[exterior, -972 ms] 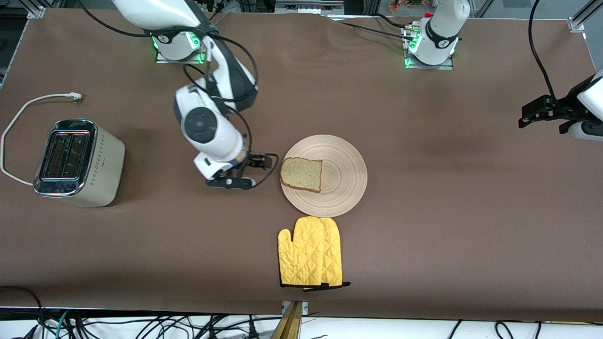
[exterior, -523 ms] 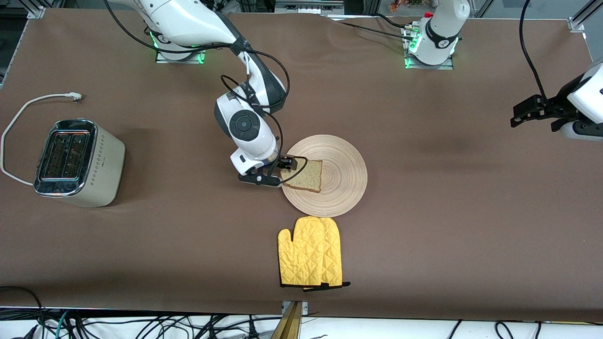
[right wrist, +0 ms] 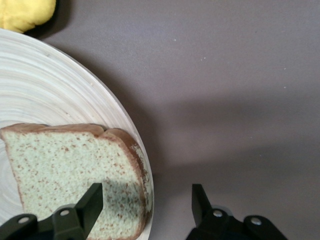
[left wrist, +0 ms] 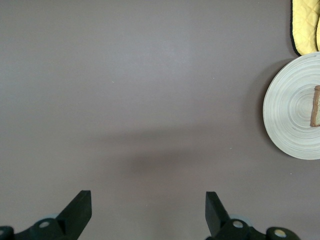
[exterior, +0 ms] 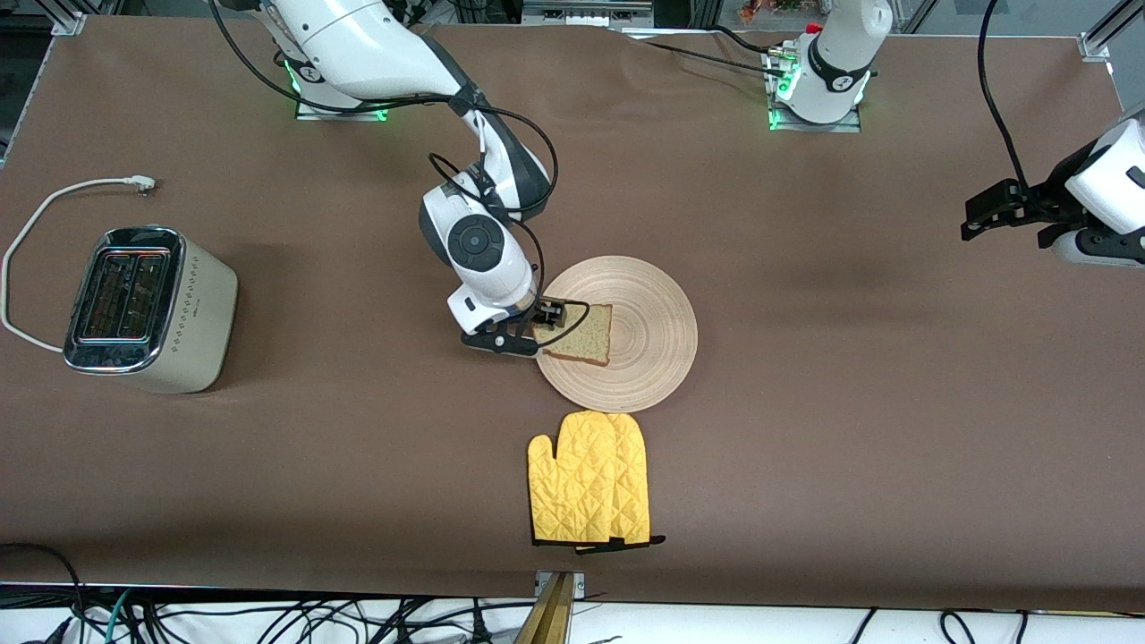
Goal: Move plate and put bread in toaster
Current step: 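Grasp the bread slice edge with the right gripper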
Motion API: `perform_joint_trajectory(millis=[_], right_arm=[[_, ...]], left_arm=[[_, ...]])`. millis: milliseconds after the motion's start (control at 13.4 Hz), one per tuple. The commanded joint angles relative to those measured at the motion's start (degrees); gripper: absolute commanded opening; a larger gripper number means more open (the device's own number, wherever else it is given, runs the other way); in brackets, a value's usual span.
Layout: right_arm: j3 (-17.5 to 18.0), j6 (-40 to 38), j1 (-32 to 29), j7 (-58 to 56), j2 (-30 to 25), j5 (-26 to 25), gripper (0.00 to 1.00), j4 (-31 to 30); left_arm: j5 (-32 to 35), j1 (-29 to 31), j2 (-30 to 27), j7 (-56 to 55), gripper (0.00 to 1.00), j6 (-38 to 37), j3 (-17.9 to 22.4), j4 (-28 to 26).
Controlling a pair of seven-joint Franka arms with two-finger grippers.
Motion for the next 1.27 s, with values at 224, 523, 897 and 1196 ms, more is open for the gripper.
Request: perform_joint_trajectory(millis=[224,523,897,1196], right_arm=[[-0.5,0.3,0.5,0.8,0.4,0.1,0.28,0.8],[-0.5,0.3,0.5,0.8,0.4,0.1,0.00,0.7],[-0.6,-0.2,0.3,-0.4,-0.1,-0.2,0.00,1.2],[-0.7,-6.3,0.3,-0.5,-1.8,-1.1,0.00,3.8]], left_arm=[[-0.7,-0.1,-0.5,-0.8,1.00,-1.5,-0.1,0.8],[-0.6,0.0,-0.5,-0.8,1.00,-1.7,-0.1,0.8],[-0.6,0.0,-0.5,-0.8,1.00,-1.9,0.0,0.8],[-0.6,0.0,-0.4,-0.8,1.00,-2.3,-0.1,1.1]])
